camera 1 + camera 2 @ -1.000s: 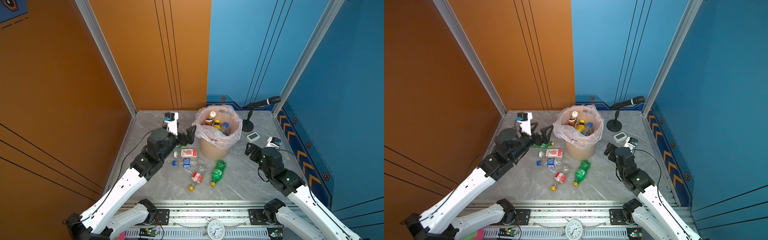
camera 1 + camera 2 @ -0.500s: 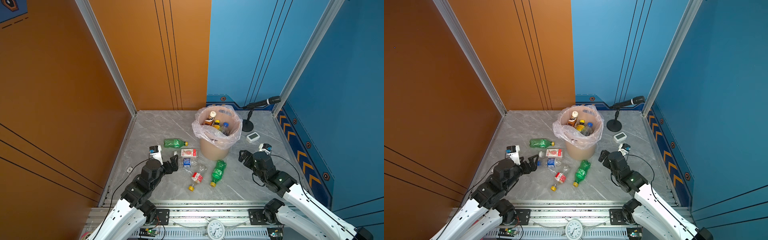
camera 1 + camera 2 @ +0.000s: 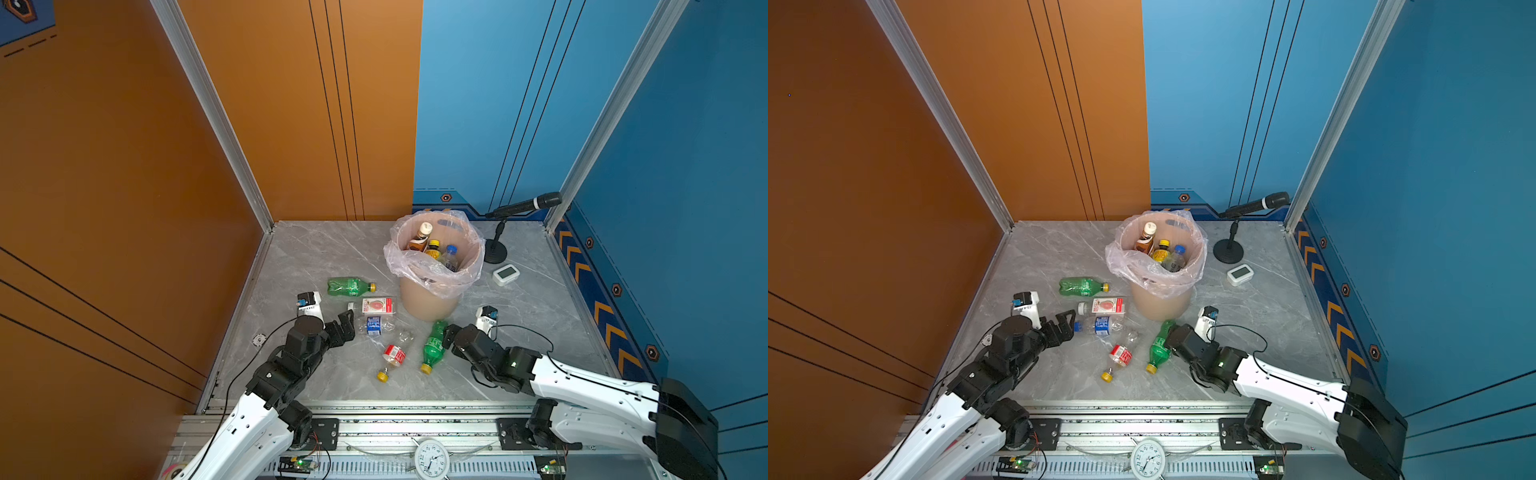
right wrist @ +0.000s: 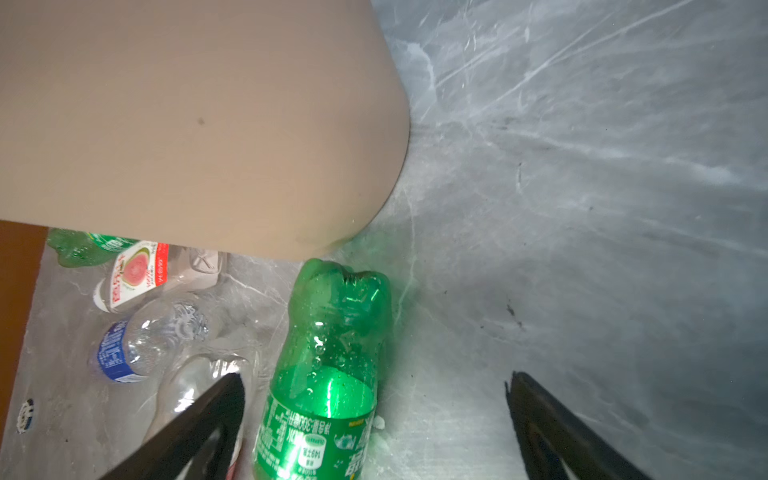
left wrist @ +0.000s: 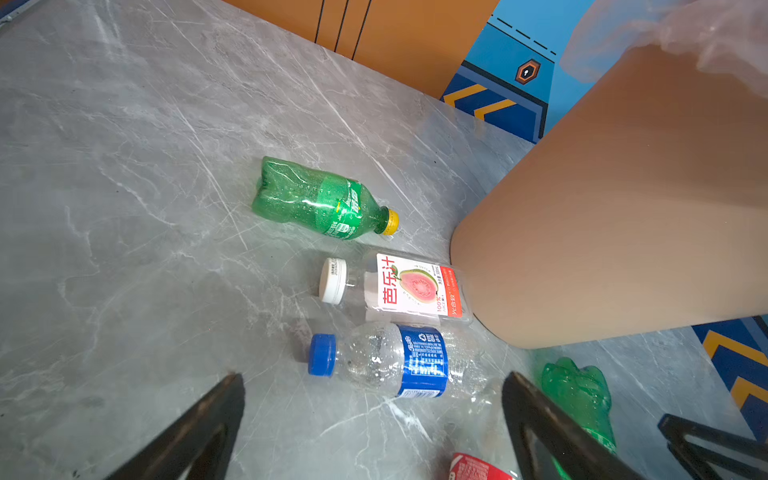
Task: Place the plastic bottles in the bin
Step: 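Withdraw the left gripper while the right gripper grasps the green soda bottle, then lift the green soda bottle with the right gripper and drop it into the bin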
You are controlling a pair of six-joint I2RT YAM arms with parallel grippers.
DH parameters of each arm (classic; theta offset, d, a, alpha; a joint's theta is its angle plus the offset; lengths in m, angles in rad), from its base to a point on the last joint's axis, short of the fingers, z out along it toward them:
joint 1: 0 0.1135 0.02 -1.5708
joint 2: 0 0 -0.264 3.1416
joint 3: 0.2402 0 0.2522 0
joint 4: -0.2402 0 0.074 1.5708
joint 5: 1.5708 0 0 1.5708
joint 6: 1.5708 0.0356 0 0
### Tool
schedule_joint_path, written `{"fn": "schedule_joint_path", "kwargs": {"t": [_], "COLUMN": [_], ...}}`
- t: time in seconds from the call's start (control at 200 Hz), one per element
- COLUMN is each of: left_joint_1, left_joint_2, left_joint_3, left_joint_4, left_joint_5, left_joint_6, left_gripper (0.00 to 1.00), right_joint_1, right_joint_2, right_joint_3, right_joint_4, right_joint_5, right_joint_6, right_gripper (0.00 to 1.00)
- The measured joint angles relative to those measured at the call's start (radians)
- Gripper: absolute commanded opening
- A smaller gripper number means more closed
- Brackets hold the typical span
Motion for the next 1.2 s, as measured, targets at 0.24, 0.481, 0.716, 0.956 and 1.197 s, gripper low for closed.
{"fn": "schedule_joint_path", "kwargs": {"t": [0.24,0.481,0.716,0.956,1.197], "left_joint_1": [0.029,0.061,0.087,0.108,0.121], "left_joint_2": [-0.027,-0.058,-0.067,-0.078,-0.082], "left_joint_3": [-0.014,-0.019,-0.027,-0.037,-0.053], "left_joint_4": [-0.008,-0.019,-0.034,-0.042,-0.04], "left_joint_5": [0.013,0.035,0.058,0.077,0.092], "left_joint_6": [-0.008,-0.018,-0.019,-0.026,-0.034], "left_gripper": [0.98,0.98,0.98,0.98,0.98], "right_joint_1": [0.025,0.037,0.037,0.037,0.037], "right_joint_2": [0.137,0.257,0.346,0.373,0.315], "right_joint_3": [0.06,0.103,0.122,0.123,0.102], "right_joint_4": [0.051,0.071,0.1,0.119,0.118], "right_joint_5": [-0.001,-0.003,-0.011,-0.023,-0.006], "right_joint_6": [0.047,0.089,0.126,0.151,0.158], "right_gripper": [1.0,0.97,0.81,0.64,0.6]}}
